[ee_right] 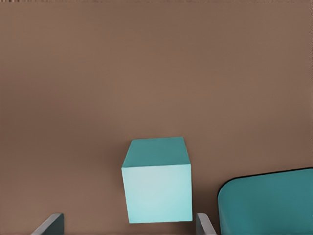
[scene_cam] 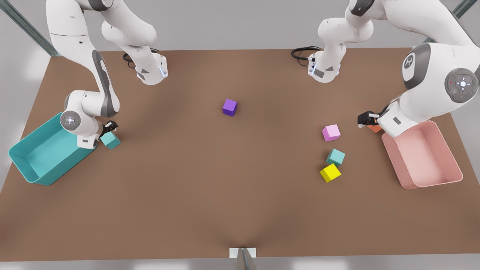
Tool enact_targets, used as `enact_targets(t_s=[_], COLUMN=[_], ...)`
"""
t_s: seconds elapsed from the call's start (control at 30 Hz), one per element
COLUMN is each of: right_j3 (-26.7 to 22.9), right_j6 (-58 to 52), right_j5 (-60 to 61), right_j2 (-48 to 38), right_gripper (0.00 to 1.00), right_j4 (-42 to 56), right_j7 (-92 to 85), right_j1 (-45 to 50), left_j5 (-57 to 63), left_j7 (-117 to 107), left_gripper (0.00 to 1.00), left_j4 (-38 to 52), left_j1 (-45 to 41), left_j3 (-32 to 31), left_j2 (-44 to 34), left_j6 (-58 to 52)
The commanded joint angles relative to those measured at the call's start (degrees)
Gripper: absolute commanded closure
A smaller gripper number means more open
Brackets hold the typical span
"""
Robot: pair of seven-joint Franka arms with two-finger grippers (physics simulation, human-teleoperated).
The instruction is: Stack the two blue cubes on top of each other
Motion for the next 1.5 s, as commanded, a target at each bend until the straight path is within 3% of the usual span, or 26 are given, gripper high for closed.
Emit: enact_targets(t_s=[0.0, 0.77, 0.87, 1.03, 1.1, 1.13, 1.2, 1.37, 1.4, 1.43, 1.47], right_j3=[-0.01, 0.25, 0.08, 0.08, 0.08, 0.08, 0.08, -0.27, -0.27, -0.27, -0.27], right_j6=[0.42, 10.97, 11.76, 12.11, 12.2, 12.2, 14.66, 16.16, 16.16, 16.07, 15.89], right_j5=[0.04, -2.68, -2.68, -3.91, -4.0, -4.0, -4.0, -4.0, -4.0, -4.0, -4.0], right_j2=[0.27, 7.31, 7.92, 7.57, 7.66, 7.66, 8.27, 9.95, 9.95, 9.95, 9.86], right_gripper=[0.0, 0.0, 0.0, 0.0, 0.0, 0.0, 0.0, 0.0, 0.02, 0.25, 0.42], right_j4=[0.12, -0.23, -0.23, -1.63, -2.34, -2.43, -3.22, -3.22, -3.22, -3.22, -3.22], right_j7=[0.76, 0.67, 0.32, -0.21, -0.29, -0.3, -0.3, -0.29, -0.38, -0.38, -0.38], right_j1=[-0.02, -2.48, -2.57, -3.45, -3.54, -3.54, -3.54, -3.54, -3.54, -3.54, -3.54], left_j5=[0.01, 0.1, 0.01, 7.04, 2.82, 3.61, 3.61, 3.7, 3.52, 2.82, 2.73], left_j7=[-0.51, -0.69, -0.87, 12.76, 12.67, 12.67, 12.84, 14.78, 14.95, 17.85, 18.03], left_gripper=[0.0, 0.0, 0.0, 0.0, 0.0, 0.0, 0.0, 0.0, 0.0, 0.0, 0.0], left_j4=[-0.04, -0.13, -2.85, -2.85, -12.34, -18.84, -19.29, -24.38, -25.44, -26.23, -26.85], left_j1=[-0.05, -0.5, -2.07, -8.32, -7.44, -6.47, -2.43, 0.47, 1.26, 4.51, 7.68], left_j3=[-0.03, -0.03, -0.21, -0.29, -0.3, -0.21, -0.21, -1.79, -2.93, -5.91, -10.4], left_j2=[0.7, 0.61, 0.52, 10.11, 7.39, 6.77, 9.49, 5.98, 4.57, 4.39, 4.66], left_j6=[0.59, 0.94, 8.66, 25.99, 28.7, 36.87, 38.38, 36.36, 35.83, 33.9, 33.81])
